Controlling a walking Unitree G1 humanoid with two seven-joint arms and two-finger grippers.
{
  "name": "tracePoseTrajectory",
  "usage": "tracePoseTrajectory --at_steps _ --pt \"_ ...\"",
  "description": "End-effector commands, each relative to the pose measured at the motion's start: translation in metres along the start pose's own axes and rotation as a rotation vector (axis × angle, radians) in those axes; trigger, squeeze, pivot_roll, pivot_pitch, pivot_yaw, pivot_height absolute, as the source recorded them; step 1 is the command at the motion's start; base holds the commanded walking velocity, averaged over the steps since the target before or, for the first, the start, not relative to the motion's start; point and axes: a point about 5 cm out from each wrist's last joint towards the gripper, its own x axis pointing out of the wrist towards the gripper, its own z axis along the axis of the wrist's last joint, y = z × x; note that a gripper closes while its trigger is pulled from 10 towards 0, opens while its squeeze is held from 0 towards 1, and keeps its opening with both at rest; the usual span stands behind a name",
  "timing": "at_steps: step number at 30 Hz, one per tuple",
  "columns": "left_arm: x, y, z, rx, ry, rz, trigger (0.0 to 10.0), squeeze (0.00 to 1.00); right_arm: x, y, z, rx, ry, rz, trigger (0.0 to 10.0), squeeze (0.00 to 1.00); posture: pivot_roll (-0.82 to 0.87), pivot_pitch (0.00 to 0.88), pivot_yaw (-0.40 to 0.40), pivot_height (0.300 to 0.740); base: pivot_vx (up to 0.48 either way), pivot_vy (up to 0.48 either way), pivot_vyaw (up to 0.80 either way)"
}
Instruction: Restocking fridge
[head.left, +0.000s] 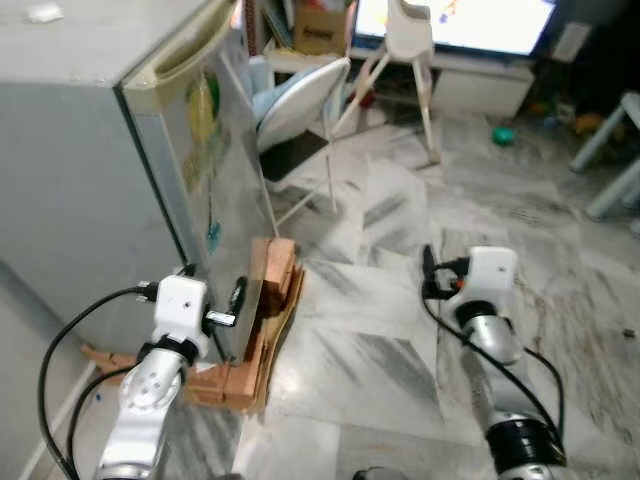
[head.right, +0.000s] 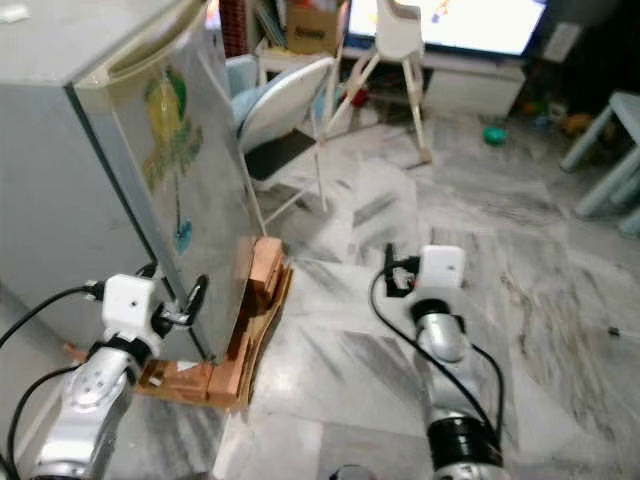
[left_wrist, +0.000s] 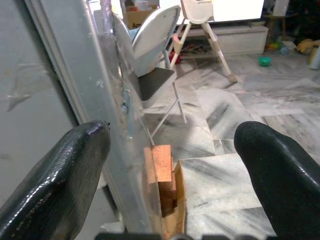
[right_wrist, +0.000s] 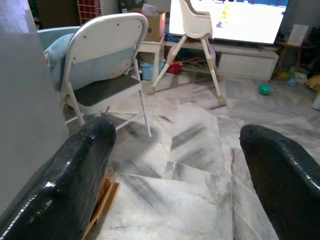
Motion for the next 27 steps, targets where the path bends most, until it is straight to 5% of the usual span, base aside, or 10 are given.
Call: tracePoseTrajectory --at_steps 1,11,19,27 --pt "0.0038 -0.0092 0.0024 -0.010 -0.014 -0.025 10.0 0.00 0.0016 -0.0107 0.0071 -0.019 -0.021 -0.024 10.0 0.00 0.03 0.000 -0.032 0.740 0.000 0.000 -0.40" --pt "0.0057 -0.0095 0.0030 -0.026 -0.016 -0.026 10.0 0.00 0.0014 -0.0113 0.0065 -0.022 -0.019 -0.025 10.0 0.00 0.03 0.000 -0.033 0.740 0.114 0.259 -0.54" --pt "0.0075 -0.0111 0.0044 -0.035 -0.024 -0.028 10.0 0.00 0.0025 -0.0115 0.0072 -0.031 -0.022 -0.026 10.0 0.00 0.03 0.000 -0.033 0.740 0.285 0.387 0.00" --pt "0.0053 -0.0105 0.0029 -0.017 -0.022 -0.009 10.0 0.00 0.0034 -0.0127 0.0075 -0.037 -0.023 -0.025 10.0 0.00 0.03 0.000 -0.039 0.740 0.000 0.000 0.00"
